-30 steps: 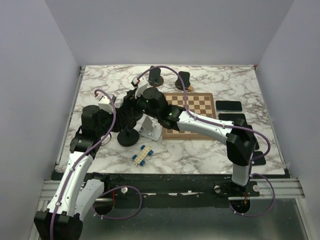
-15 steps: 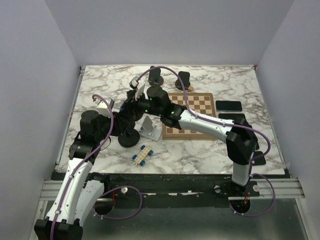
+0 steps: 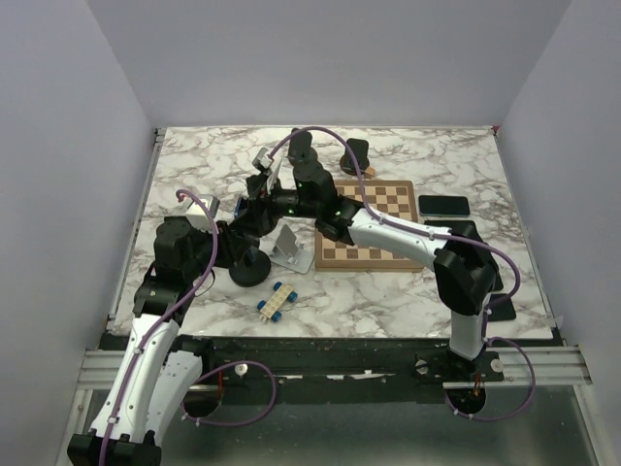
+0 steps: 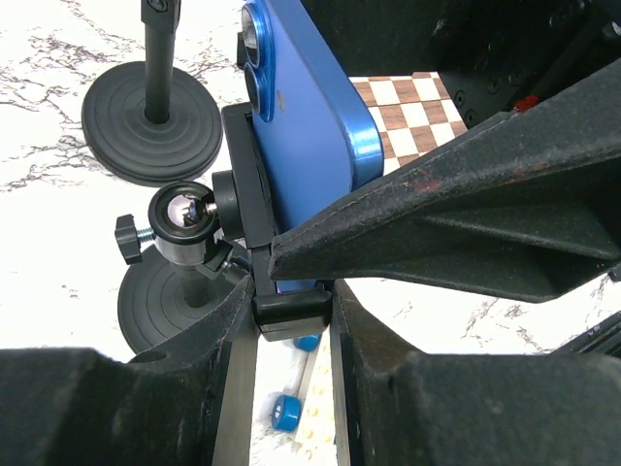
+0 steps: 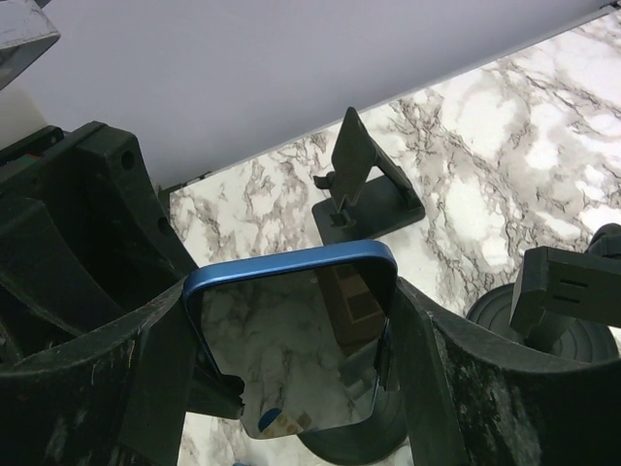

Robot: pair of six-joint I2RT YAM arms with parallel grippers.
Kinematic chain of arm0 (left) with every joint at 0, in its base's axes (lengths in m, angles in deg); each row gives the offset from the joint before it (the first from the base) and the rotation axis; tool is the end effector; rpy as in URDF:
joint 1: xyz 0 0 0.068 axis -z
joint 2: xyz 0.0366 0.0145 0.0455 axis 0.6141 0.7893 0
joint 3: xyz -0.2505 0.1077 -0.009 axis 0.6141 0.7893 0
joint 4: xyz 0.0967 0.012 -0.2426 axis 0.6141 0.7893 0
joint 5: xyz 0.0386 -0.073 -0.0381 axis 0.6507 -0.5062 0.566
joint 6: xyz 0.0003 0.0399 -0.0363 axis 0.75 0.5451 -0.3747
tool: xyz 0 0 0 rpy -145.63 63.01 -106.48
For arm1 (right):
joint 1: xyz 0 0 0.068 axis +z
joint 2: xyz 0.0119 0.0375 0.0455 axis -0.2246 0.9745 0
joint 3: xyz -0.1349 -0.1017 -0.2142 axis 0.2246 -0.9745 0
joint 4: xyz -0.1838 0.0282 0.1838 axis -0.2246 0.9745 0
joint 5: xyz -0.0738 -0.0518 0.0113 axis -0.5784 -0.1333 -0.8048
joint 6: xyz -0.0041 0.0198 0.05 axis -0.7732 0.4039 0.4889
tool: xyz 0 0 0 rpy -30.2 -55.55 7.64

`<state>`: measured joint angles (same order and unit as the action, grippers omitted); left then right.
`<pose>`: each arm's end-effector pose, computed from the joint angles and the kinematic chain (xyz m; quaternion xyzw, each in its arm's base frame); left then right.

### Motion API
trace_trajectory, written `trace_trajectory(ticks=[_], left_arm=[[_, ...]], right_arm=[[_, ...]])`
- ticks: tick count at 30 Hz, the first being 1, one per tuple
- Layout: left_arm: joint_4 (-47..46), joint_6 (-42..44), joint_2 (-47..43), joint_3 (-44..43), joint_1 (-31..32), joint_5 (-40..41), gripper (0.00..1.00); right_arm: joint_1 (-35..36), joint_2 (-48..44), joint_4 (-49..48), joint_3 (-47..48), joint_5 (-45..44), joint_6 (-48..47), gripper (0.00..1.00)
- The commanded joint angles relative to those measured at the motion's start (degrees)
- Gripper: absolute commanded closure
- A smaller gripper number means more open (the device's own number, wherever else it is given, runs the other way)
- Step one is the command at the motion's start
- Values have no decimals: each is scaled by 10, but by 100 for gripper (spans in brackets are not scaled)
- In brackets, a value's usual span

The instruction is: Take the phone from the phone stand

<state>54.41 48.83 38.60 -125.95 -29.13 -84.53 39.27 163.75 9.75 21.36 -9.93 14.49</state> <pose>0.1488 -0.0361 0.2876 0.0261 0.8233 -0.2843 0.4905 0.2714 0.3746 0.3063 -0.3920 0.6434 0.4711 0.4587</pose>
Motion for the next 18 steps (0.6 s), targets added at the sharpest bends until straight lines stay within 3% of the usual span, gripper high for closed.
trace_trajectory(ticks=[1, 9, 18], left_arm=[[31, -6, -12, 11, 3, -41, 100], [33, 2, -24, 15, 3, -46, 100], [37, 8, -21, 17, 3, -38, 100]], right_arm=[[-33, 27, -30, 4, 35, -27, 99], [-54, 57, -58, 16, 122, -18, 99], [-56, 71, -29, 47, 169, -50, 99]])
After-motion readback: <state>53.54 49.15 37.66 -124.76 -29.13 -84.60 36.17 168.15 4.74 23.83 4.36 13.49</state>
